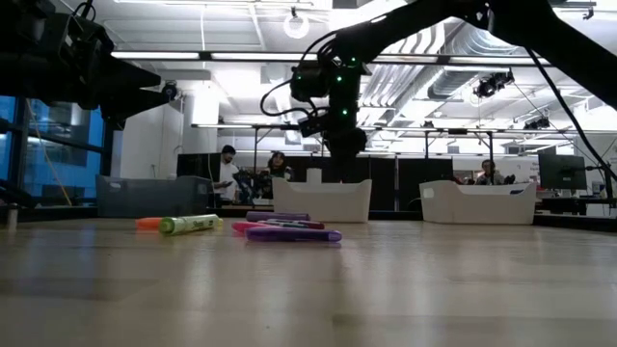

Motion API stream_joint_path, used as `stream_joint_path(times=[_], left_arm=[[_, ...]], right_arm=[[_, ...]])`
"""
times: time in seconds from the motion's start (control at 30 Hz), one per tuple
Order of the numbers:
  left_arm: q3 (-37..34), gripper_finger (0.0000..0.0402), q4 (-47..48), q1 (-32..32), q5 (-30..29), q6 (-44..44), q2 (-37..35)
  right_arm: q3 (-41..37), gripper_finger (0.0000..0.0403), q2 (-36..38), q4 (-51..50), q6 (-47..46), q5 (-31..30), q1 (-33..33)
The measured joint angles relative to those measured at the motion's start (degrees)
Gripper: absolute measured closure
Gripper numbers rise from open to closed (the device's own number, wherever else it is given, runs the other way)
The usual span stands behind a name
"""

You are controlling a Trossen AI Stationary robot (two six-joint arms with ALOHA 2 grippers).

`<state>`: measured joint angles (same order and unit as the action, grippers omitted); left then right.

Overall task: Pick & Place Markers
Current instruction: Put the violet highlighter pen into the left white bin

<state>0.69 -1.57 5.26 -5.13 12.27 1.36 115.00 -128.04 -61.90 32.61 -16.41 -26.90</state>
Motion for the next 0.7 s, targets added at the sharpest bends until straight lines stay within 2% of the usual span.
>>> stream_joint_path(times=[0.13, 0.27, 0.5, 0.7], left_arm=[[0.0, 0.019, -0.01, 0.0, 0.0, 0.0, 0.01], [0.0, 0.019, 0.01, -0.02, -0.02, 0.0, -0.01], [0.0, 0.019, -0.01, 0.0, -0.09, 0.01, 0.0], [0.0, 0.019, 0.0, -0.02, -0.08, 0.01, -0.01]], right_arm=[[0.0, 0.0273, 0.95, -1.06, -2.34, 0.72, 0.83], [0.0, 0.0273, 2.22, -1.06, -6.52, 4.53, 2.31], [-0.02, 0.0273, 2.95, -1.11, -19.5, 19.81, 5.59], [-0.02, 0.0273, 2.95, 2.9, -27.65, 24.66, 7.85]])
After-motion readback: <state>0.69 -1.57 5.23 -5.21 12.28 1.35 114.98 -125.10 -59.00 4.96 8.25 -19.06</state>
